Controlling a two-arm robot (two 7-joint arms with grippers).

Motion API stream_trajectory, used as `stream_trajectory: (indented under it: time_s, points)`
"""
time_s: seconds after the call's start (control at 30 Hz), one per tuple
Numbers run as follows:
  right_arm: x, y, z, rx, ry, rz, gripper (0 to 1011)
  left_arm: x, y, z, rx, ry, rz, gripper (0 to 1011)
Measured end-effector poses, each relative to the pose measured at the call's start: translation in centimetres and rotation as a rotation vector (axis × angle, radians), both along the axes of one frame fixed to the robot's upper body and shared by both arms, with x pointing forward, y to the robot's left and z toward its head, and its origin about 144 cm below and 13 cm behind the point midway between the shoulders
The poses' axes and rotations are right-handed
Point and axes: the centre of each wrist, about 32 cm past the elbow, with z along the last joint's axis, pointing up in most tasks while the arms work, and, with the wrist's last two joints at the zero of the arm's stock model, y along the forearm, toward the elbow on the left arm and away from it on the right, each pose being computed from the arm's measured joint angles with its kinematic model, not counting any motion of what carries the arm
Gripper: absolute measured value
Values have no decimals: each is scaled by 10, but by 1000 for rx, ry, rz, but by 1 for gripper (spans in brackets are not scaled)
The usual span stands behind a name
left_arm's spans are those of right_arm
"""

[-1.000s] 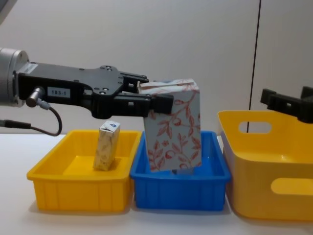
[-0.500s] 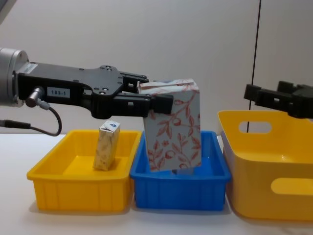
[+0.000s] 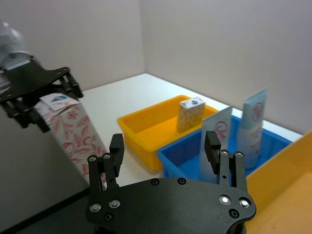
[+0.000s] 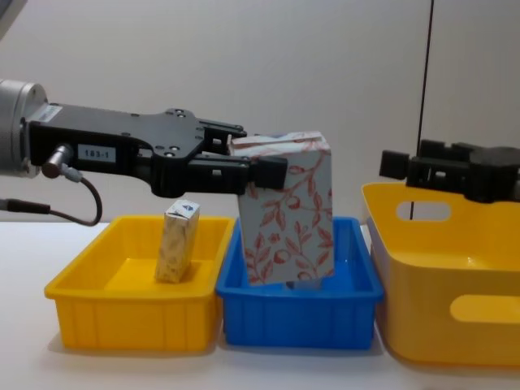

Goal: Bimanual collaborative sorting of washing and personal care products

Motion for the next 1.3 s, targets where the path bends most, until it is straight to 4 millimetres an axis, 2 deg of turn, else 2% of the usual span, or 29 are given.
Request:
stream_trajectory:
  time_s: [0.87, 1.3]
  points:
    - [51, -23, 19, -108, 21, 397, 1000, 0, 0, 0, 0, 0, 0, 414]
    - [69, -20, 21, -146, -51, 485, 1000, 0, 0, 0, 0, 0, 0, 414]
